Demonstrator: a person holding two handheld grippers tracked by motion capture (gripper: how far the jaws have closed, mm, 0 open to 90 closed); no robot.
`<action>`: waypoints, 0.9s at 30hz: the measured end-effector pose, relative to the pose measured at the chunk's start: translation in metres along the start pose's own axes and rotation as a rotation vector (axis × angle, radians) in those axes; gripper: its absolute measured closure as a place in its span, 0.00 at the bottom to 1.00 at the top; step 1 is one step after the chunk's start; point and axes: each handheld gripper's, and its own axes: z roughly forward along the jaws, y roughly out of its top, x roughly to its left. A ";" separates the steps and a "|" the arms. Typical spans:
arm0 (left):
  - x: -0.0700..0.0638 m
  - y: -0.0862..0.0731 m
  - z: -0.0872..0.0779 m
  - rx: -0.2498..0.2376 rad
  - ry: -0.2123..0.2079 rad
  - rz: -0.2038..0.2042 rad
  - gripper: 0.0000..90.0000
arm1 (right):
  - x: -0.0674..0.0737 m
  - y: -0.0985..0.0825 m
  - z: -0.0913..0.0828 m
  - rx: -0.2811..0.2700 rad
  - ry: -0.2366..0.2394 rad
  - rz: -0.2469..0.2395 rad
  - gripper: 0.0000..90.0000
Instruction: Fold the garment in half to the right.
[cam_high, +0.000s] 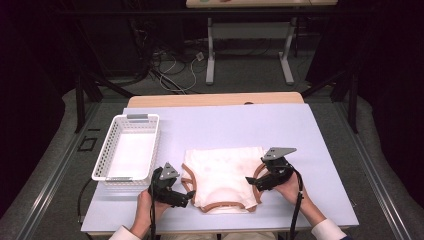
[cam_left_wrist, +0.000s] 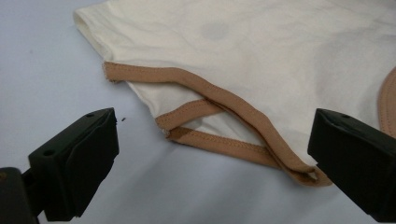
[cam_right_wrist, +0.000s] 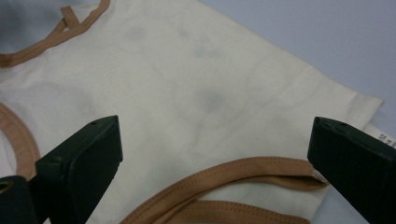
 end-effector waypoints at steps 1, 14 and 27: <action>0.000 0.000 0.000 0.008 0.007 0.009 0.04 | -0.001 0.001 -0.001 -0.003 -0.004 0.001 0.03; 0.002 0.001 0.009 0.041 0.045 -0.010 0.26 | -0.037 0.008 0.012 0.013 -0.111 0.084 0.17; 0.006 0.004 0.021 0.036 0.084 -0.027 0.59 | -0.068 0.012 0.039 0.062 -0.213 0.223 0.50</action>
